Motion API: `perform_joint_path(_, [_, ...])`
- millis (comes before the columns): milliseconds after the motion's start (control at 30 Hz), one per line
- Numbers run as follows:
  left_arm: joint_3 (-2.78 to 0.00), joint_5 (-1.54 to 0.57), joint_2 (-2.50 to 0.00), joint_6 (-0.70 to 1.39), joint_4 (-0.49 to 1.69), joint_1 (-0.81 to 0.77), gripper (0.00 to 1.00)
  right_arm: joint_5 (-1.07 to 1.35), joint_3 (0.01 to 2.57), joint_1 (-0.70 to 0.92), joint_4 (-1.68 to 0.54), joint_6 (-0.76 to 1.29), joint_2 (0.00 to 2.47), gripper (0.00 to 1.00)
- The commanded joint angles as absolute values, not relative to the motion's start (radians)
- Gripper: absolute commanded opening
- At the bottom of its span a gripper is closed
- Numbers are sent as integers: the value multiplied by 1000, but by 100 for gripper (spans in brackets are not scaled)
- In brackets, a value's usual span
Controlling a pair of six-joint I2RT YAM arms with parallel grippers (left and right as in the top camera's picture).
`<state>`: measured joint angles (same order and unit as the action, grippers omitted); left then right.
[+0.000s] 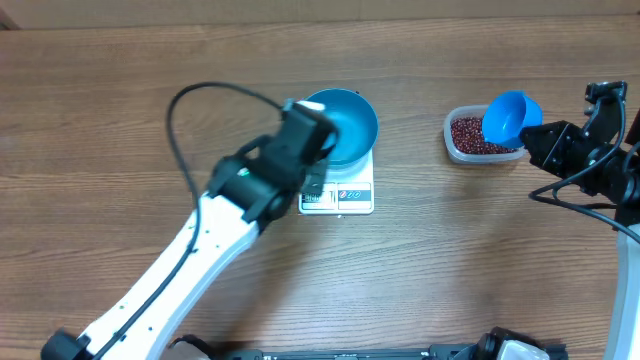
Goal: Scoop item into bowl and weigh 150g on scale
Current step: 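Lift the left gripper up and back away from the scale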
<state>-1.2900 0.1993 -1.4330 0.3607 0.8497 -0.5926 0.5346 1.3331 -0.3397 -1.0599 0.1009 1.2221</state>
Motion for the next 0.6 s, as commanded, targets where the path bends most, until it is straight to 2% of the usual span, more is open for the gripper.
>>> perform_joint_path(0, [-1150, 117, -1349, 302, 787, -549, 5, 531, 1332, -343, -1053, 99, 1221, 4])
perform_joint_path(200, [-978, -84, -1240, 154, 604, -542, 4, 531, 1332, -343, -1052, 99, 1221, 4])
perform_joint_path(467, [-865, -113, -1276, -72, 545, -519, 4, 531, 1332, -343, -1051, 99, 1221, 4])
perform_joint_path(567, [-850, -220, -1281, -125, 543, -463, 4, 512, 1332, -343, -1054, 99, 1221, 4])
